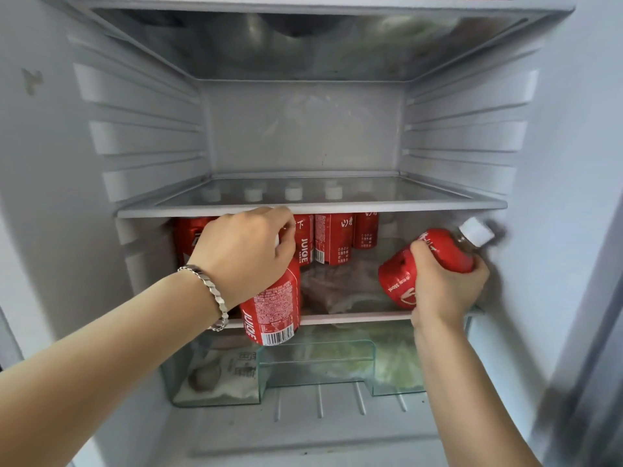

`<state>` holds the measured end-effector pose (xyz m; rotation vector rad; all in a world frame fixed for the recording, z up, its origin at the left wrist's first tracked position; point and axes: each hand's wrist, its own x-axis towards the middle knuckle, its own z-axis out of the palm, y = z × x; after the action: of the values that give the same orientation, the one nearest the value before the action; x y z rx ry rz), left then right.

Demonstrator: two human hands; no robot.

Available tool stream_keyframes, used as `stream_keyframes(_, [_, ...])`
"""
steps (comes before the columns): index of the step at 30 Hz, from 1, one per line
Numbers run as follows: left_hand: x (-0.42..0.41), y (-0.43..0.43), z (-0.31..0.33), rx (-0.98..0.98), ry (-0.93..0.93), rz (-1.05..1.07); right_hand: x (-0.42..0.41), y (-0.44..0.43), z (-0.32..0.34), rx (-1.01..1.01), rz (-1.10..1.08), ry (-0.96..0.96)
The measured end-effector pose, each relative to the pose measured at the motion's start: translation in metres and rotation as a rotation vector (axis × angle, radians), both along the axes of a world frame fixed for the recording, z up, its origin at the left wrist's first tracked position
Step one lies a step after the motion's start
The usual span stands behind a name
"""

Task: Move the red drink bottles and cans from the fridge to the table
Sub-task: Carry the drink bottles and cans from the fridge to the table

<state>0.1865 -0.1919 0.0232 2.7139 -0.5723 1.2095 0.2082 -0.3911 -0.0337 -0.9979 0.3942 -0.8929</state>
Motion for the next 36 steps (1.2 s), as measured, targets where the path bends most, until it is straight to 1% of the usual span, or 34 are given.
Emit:
stream_keyframes(1, [0.0,0.0,0.0,-0.007,-0.016,-0.018,-0.003,0.0,-0.002,0.02,-0.016,-0.017])
stream_keyframes(3, [0.0,0.001,-0.001,-0.017,-0.035,-0.043,-0.009,0.004,-0.007,-0.04,-0.064,-0.05])
stream_keyframes(5, [0.0,0.0,0.0,-0.005,-0.024,-0.035,-0.018,0.016,-0.015,-0.206,-0.08,-0.126])
stream_keyframes(7, [0.0,0.002,0.002,0.045,0.028,-0.023,-0.023,0.028,-0.026,-0.419,-0.031,-0.178])
stream_keyframes(9, [-0.002,0.006,0.005,0.089,0.086,-0.039,-0.026,0.037,-0.031,-0.613,0.095,-0.163])
stream_keyframes(10, [-0.004,0.007,0.007,0.102,0.086,-0.064,-0.027,0.041,-0.03,-0.712,0.175,-0.138])
stream_keyframes(13, [-0.006,0.011,0.009,0.223,-0.033,-0.204,-0.03,0.049,-0.017,-0.994,0.386,-0.063])
stream_keyframes(15, [-0.01,0.017,0.011,0.279,-0.043,-0.214,-0.032,0.053,-0.009,-1.139,0.433,-0.053])
stream_keyframes(18, [-0.009,0.026,0.011,0.335,-0.087,-0.237,-0.037,0.056,0.0,-1.392,0.413,-0.029])
stream_keyframes(20, [-0.007,0.033,0.012,0.353,-0.102,-0.267,-0.039,0.059,0.007,-1.469,0.424,-0.015])
stream_keyframes(26, [-0.002,0.041,0.012,0.341,0.006,-0.296,-0.04,0.062,0.019,-1.551,0.468,0.038])
stream_keyframes(30, [-0.001,0.038,0.014,0.327,-0.026,-0.301,-0.043,0.063,0.02,-1.567,0.472,0.049])
stream_keyframes(31, [0.0,0.036,0.015,0.33,-0.029,-0.299,-0.043,0.062,0.021,-1.569,0.485,0.045])
stream_keyframes(32, [0.002,0.035,0.015,0.33,-0.026,-0.303,-0.041,0.059,0.022,-1.546,0.543,0.058])
stream_keyframes(33, [0.003,0.035,0.016,0.321,-0.013,-0.314,-0.04,0.055,0.025,-1.474,0.652,0.073])
stream_keyframes(34, [0.004,0.035,0.017,0.307,0.004,-0.33,-0.039,0.049,0.03,-1.353,0.793,0.085])
stream_keyframes(35, [0.005,0.036,0.017,0.295,0.019,-0.343,-0.036,0.043,0.034,-1.2,0.919,0.084])
stream_keyframes(36, [0.006,0.037,0.017,0.285,0.028,-0.353,-0.031,0.037,0.037,-1.018,0.991,0.08])
